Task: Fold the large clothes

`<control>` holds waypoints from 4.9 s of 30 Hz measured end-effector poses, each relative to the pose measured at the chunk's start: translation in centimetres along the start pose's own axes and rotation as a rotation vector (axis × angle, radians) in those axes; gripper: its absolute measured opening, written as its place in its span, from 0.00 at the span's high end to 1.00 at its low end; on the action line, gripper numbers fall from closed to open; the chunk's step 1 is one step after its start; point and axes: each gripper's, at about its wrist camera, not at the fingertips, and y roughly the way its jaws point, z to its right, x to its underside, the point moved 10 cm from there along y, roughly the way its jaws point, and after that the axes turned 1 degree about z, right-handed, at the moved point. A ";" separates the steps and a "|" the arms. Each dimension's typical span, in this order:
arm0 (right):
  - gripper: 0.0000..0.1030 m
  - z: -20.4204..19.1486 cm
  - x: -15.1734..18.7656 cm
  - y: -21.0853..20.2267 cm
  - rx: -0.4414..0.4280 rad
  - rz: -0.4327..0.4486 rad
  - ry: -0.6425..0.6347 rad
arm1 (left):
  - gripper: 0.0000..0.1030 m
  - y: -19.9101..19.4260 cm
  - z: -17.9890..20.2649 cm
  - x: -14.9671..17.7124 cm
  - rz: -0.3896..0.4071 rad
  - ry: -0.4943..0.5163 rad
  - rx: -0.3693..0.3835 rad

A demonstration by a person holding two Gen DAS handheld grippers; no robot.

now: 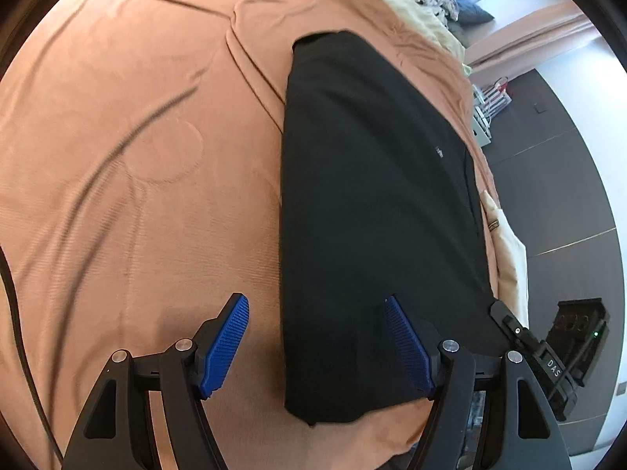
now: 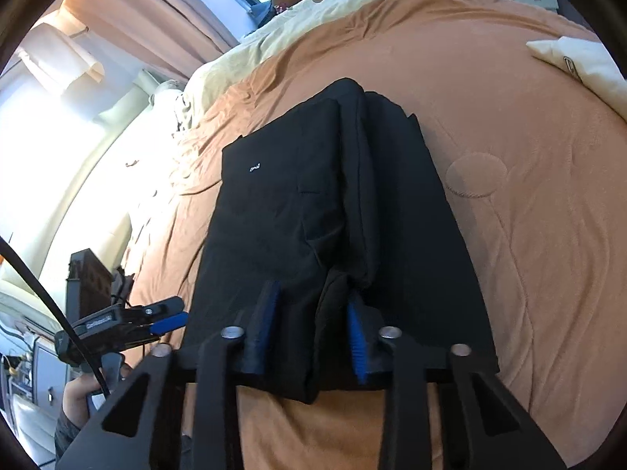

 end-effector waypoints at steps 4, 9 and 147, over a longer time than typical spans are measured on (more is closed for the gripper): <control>0.88 -1.7 -1.2 -1.3 -0.003 0.019 -0.003 | 0.28 0.8 1.7 0.5 -0.012 0.020 0.098; 0.89 -2.8 -3.0 -4.4 -0.013 0.062 -0.007 | 0.48 -0.6 3.4 0.4 0.005 0.086 0.065; 0.87 2.5 -12.5 -26.9 -0.217 0.295 -0.278 | 0.80 -22.8 34.7 7.0 0.491 0.424 0.305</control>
